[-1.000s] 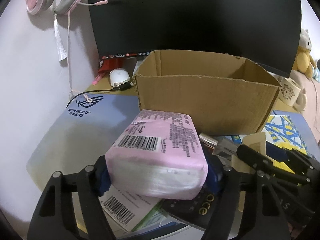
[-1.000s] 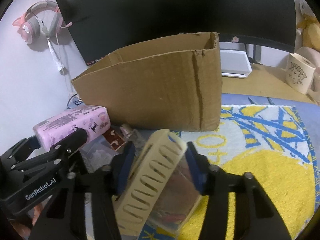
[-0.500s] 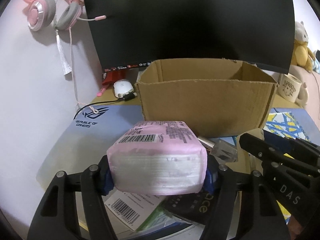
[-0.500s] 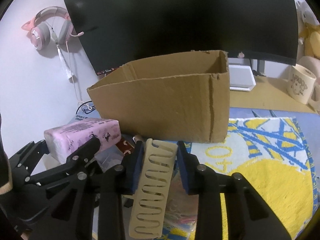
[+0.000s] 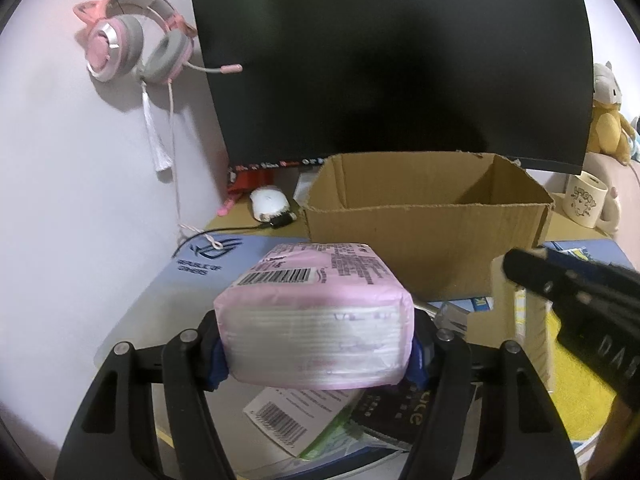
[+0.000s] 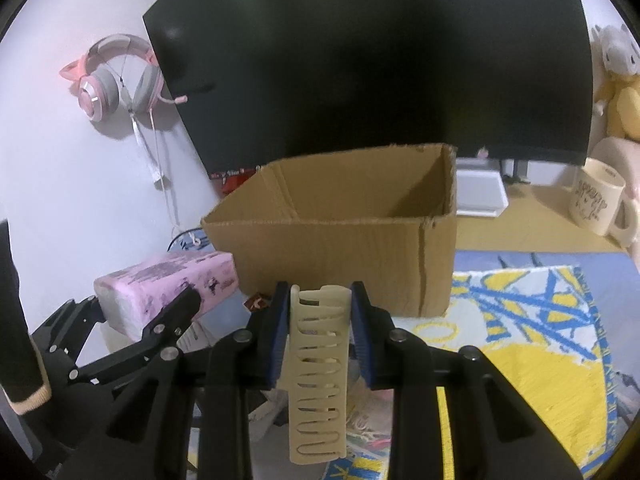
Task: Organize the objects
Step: 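Grasp the pink tissue pack with the left tool while the right tool grasps the cream slotted holder, then lift the pink tissue pack and cream holder and carry both over the cardboard box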
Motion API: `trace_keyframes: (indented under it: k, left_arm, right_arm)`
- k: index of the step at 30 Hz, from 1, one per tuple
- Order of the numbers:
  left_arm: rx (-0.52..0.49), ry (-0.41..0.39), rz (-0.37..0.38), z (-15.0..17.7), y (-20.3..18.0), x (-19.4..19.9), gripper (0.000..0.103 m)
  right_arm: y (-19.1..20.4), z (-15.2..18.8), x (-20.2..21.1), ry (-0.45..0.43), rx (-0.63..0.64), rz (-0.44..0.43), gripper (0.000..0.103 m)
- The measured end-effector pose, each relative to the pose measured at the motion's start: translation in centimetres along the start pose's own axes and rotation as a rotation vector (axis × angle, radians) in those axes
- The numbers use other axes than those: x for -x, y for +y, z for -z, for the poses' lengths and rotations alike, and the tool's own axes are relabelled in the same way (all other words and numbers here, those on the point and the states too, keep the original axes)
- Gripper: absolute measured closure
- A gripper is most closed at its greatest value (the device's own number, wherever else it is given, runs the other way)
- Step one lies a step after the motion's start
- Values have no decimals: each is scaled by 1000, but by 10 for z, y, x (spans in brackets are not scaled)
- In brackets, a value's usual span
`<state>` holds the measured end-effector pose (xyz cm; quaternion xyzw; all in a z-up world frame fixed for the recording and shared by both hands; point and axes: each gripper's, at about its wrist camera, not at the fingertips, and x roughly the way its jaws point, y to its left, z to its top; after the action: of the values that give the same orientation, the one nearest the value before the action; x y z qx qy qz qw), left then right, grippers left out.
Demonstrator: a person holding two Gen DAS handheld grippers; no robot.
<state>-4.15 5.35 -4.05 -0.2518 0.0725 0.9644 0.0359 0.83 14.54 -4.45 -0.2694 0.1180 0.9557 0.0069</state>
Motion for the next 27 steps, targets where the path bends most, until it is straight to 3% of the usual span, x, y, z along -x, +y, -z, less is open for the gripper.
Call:
trace_keyframes:
  k: [6, 12, 27]
  left_arm:
    - [54, -24, 47, -8, 14, 12, 37]
    - [67, -79, 20, -21, 22, 25, 37]
    - [-22, -102, 10, -83, 3, 11, 37]
  right_arm:
    - [-4, -15, 12, -35, 11, 49, 72]
    - [-3, -38, 23, -69, 55, 72, 72]
    - [4, -92, 41, -169, 77, 71, 72]
